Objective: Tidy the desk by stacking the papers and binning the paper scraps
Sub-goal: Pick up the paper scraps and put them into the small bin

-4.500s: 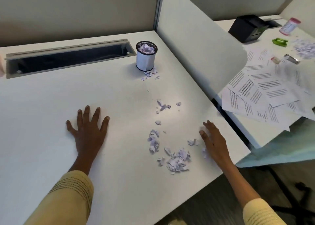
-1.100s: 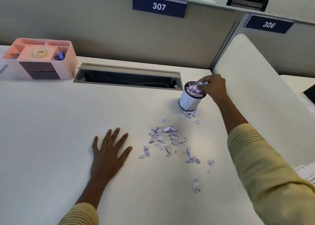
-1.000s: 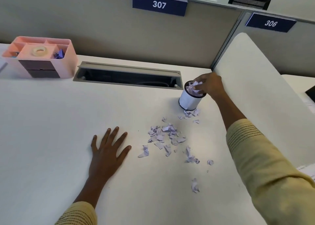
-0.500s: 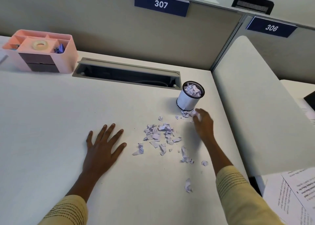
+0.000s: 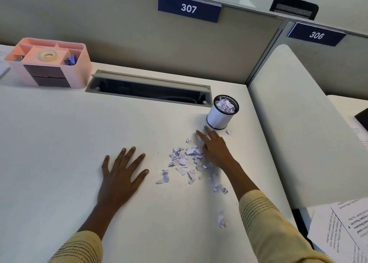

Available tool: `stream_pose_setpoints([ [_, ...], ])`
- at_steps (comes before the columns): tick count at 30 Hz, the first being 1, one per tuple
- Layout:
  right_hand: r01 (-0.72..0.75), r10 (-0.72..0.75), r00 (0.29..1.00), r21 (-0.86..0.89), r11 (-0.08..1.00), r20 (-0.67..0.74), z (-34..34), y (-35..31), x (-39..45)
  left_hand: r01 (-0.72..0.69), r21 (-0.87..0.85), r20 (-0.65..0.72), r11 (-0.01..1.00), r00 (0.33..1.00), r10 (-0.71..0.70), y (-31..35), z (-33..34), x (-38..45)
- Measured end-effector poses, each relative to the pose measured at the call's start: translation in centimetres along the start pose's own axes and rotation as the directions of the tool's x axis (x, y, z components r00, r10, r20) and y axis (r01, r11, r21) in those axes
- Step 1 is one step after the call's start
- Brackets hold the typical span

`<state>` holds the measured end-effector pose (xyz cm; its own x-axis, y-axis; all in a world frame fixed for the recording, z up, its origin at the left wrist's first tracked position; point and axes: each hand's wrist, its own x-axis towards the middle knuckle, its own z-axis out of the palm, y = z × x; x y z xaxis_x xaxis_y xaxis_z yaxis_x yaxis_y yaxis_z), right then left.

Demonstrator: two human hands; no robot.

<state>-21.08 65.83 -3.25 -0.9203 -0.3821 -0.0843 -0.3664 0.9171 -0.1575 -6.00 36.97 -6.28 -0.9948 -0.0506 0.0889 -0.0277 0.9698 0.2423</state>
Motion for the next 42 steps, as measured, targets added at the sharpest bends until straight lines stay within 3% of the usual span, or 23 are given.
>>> stream_pose_setpoints([
  [2,0.028,-0.019,0.994,-0.08,0.996,0.104,0.1,0.0,-0.3,-0.004,-0.001,-0.003,1.0,1.0,0.004,0.0,0.0,0.0],
  [4,0.053,-0.045,0.996,-0.098,0.994,0.074,-0.1,-0.3,-1.2,-0.006,-0.002,-0.005,1.0,1.0,0.006,0.0,0.0,0.0],
  [6,-0.018,0.018,0.998,-0.015,1.0,0.066,-0.2,-0.5,-2.8,-0.007,0.002,-0.002,1.0,1.0,0.007,-0.1,0.1,0.0],
  [8,-0.071,0.072,0.997,0.07,0.995,-0.012,-0.2,-0.2,-4.3,-0.006,0.005,-0.001,1.0,1.0,0.006,-0.1,0.2,0.0],
  [11,-0.055,0.06,0.99,0.045,0.997,-0.128,-0.1,0.7,-4.9,-0.005,0.015,0.005,1.0,1.0,0.004,-0.1,0.3,0.0],
  [18,-0.202,0.275,0.944,0.337,0.919,-0.184,-3.7,2.0,-2.9,-0.009,0.017,-0.001,1.0,1.0,0.009,0.0,0.1,0.0],
  [21,-0.156,0.325,0.897,0.473,0.867,-0.299,-7.2,2.2,-1.0,-0.015,0.017,-0.002,1.0,1.0,0.015,-0.1,0.1,0.0],
  [25,-0.111,0.363,0.83,0.511,0.852,-0.424,-11.2,3.1,3.1,-0.018,0.02,-0.013,1.0,1.0,0.019,-0.1,0.2,0.0],
  [32,-0.219,0.408,0.849,0.478,0.85,-0.337,-13.1,3.5,6.6,-0.028,0.035,-0.027,0.999,0.999,0.029,-0.1,0.2,0.0],
  [37,-0.367,0.66,0.635,0.595,0.715,-0.401,-11.7,5.0,4.6,-0.028,0.051,-0.043,0.998,0.999,0.03,-0.1,0.4,0.0],
  [42,-0.457,0.642,0.739,0.55,0.7,-0.203,-5.5,6.4,1.8,-0.03,0.083,-0.065,0.996,0.997,0.036,0.4,0.3,-0.1],
])
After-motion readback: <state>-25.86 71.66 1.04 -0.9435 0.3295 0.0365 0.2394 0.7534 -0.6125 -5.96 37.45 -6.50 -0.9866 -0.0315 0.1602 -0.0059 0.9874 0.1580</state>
